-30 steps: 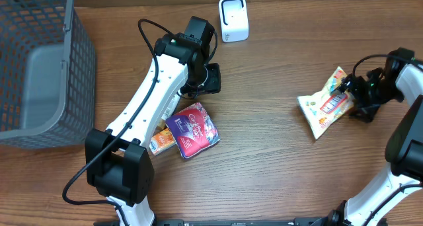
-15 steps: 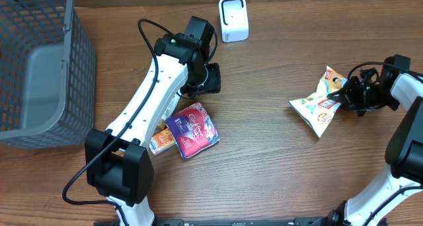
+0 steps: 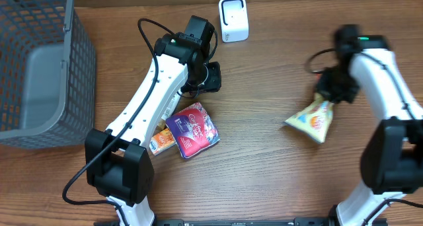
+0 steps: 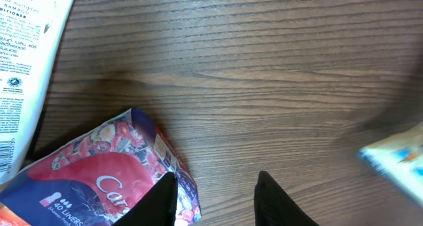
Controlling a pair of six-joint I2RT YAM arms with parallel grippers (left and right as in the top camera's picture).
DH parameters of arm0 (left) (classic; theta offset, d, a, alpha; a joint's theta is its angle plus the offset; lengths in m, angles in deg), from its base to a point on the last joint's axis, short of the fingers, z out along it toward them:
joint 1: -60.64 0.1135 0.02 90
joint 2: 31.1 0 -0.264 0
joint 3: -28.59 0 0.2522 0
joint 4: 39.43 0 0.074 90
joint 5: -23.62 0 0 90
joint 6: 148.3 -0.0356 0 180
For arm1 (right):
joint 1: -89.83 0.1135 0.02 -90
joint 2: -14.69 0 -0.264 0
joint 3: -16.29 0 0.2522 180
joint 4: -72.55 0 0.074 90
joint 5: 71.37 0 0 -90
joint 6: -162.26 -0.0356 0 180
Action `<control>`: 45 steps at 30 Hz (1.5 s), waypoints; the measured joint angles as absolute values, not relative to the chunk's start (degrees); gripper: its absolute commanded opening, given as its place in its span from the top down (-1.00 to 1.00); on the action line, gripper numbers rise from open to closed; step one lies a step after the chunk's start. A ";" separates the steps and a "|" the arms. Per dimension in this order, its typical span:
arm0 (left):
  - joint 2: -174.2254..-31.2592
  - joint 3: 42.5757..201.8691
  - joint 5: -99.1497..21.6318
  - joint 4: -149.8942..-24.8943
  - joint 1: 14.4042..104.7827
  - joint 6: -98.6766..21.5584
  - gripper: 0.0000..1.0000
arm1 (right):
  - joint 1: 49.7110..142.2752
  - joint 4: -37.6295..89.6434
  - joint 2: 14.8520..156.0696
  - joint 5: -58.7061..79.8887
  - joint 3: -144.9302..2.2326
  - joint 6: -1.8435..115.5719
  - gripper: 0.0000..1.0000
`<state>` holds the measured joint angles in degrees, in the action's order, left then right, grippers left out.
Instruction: Scan the item barcode
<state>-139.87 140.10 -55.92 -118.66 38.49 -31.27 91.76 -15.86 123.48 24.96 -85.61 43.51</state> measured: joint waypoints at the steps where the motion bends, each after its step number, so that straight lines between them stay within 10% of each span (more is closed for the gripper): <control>1: -139.87 140.10 -55.92 -118.66 38.49 -31.27 0.41 | 94.85 -17.06 123.48 27.30 -85.63 41.67 0.77; 12: -139.87 140.10 -55.92 -119.16 38.49 -31.27 0.41 | 114.82 -26.72 127.63 42.78 -85.61 28.80 0.58; 24: -139.87 140.10 -55.92 -119.14 38.49 -31.27 0.40 | 120.53 -15.82 129.29 30.30 -86.07 29.74 0.44; 32: -139.87 140.10 -55.92 -119.21 38.47 -31.29 0.30 | 116.44 -19.73 129.62 22.43 -95.18 36.52 -0.72; 41: -139.84 138.68 -54.78 -115.80 36.09 -30.70 -0.41 | 102.06 -22.50 129.62 18.91 -97.81 45.56 -1.00; 45: -139.87 132.84 -53.97 -108.30 33.99 -29.06 -0.43 | 96.59 -22.64 129.62 16.83 -97.81 49.52 -1.00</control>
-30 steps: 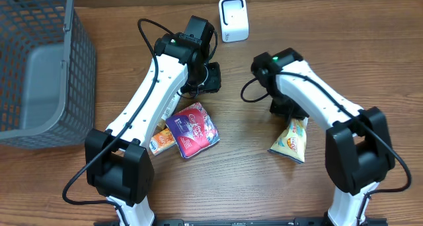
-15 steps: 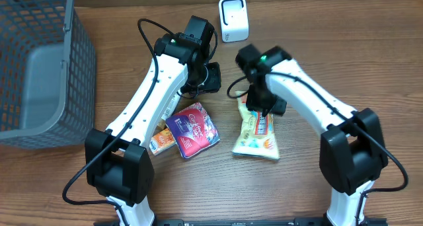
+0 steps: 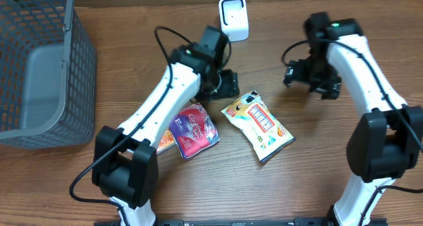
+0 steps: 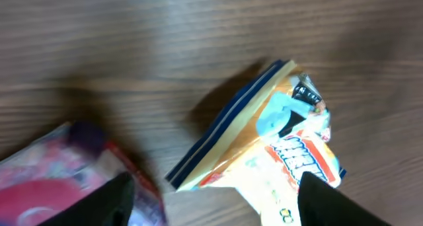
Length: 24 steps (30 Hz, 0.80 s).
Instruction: Scan the item barcode
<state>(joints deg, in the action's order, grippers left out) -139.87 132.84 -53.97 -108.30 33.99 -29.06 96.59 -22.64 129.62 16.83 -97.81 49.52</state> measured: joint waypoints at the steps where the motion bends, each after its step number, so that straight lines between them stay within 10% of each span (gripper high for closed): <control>1: -139.89 131.53 -53.88 -106.66 33.92 -28.60 -0.43 | 95.68 -22.68 129.62 16.00 -97.81 50.53 -1.00; 16: -150.16 128.08 -42.39 -94.81 34.14 -26.26 -0.75 | 91.04 -24.32 129.62 11.37 -97.81 57.39 -1.00; 24: -152.91 127.86 -34.34 -96.37 34.27 -27.16 0.41 | 91.04 -21.30 129.62 11.39 -94.72 58.42 -1.00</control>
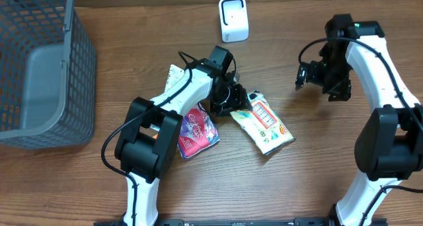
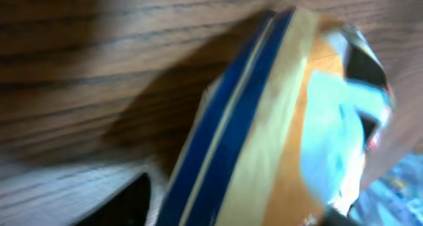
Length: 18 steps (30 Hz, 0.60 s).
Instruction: Scan the item barcode
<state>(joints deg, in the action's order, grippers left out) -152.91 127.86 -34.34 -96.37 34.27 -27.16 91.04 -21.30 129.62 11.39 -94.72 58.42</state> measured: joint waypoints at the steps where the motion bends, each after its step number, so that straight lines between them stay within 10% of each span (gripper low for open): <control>1: -152.91 127.86 -33.99 -96.28 34.27 -26.94 0.61 | 91.04 -21.17 129.62 11.37 -94.42 58.44 -1.00; 2: -152.94 127.86 -33.75 -96.19 34.27 -26.75 0.92 | 91.04 -20.71 129.62 11.37 -93.61 58.42 -1.00; 18: -153.29 140.25 -37.84 -115.88 42.53 -25.04 0.92 | 91.35 -18.48 129.62 0.74 -89.96 68.71 -0.91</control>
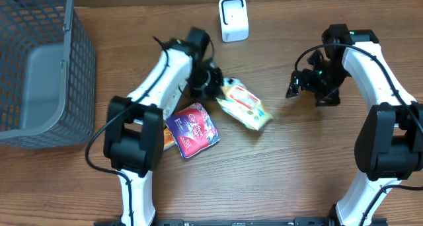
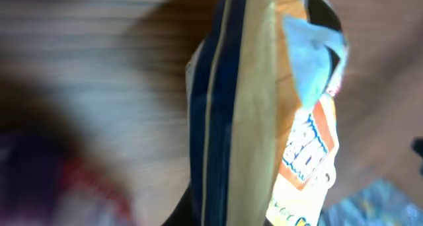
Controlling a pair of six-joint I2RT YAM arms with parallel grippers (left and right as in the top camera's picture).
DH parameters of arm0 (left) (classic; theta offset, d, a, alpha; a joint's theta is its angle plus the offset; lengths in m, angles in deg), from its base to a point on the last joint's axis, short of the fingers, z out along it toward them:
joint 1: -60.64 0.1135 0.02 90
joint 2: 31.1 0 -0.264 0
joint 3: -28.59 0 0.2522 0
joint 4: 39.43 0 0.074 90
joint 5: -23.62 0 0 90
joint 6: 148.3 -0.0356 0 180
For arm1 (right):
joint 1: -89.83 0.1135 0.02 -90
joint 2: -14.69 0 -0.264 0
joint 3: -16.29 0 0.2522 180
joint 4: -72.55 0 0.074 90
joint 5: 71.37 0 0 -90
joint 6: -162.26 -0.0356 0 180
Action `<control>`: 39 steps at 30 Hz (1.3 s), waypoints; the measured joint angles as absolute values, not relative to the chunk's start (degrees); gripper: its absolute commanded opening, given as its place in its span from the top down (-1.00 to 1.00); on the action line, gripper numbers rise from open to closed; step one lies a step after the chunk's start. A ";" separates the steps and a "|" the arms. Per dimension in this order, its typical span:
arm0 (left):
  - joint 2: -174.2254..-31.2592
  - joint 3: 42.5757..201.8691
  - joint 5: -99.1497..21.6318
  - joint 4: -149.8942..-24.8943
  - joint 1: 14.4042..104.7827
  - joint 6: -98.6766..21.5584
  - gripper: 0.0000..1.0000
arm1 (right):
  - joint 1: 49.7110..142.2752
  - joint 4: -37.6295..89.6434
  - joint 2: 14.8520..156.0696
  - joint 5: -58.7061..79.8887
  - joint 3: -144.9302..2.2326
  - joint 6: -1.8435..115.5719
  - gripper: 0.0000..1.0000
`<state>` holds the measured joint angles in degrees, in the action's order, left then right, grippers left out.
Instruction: Scan the item barcode
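Observation:
The yellow and orange snack pouch (image 1: 244,104) hangs tilted just off the table's middle, its blue-striped end in my left gripper (image 1: 210,82), which is shut on it. In the left wrist view the pouch (image 2: 264,107) fills the frame edge-on and blurred, running down into my left gripper (image 2: 228,211). The white barcode scanner (image 1: 232,19) stands at the back centre, beyond the pouch. My right gripper (image 1: 305,86) hovers to the right of the pouch, open and holding nothing.
A grey mesh basket (image 1: 39,67) stands at the far left. A purple and red pack (image 1: 192,130) and a small orange box (image 1: 162,141) lie in front of the left arm. A white bottle is mostly hidden under that arm.
My left gripper, then low at the pouch's end on the table, has shut on it and moved back and left. The pouch has come along, off the wood. The right gripper barely shifted.
First my right gripper held the pouch at the right while my left gripper stood open by the red pack. Then the pouch lay on the table's middle, the right gripper empty. My left gripper closed in on the pouch's end and now holds it.

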<state>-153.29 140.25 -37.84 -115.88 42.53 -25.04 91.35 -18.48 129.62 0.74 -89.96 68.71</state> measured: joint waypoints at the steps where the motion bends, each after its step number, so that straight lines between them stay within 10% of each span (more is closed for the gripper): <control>1: -153.26 142.79 -40.07 -118.94 43.30 -23.79 0.92 | 91.59 -17.56 129.62 -1.11 -89.96 70.61 -0.93; 11: -153.26 151.05 -55.35 -124.67 49.18 -15.10 0.92 | 102.28 -2.70 128.16 -5.38 -89.89 79.55 -0.89; 25: -153.26 151.05 -57.10 -124.76 49.88 -11.64 0.92 | 130.21 6.28 121.89 23.67 -89.85 85.37 -0.89; 39: -153.26 151.05 -56.35 -125.04 49.90 -11.47 0.92 | 131.81 15.57 121.89 26.12 -82.29 89.47 -0.93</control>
<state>-153.26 151.05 -56.35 -125.04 49.90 -11.47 131.81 15.57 121.89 26.12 -82.29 89.47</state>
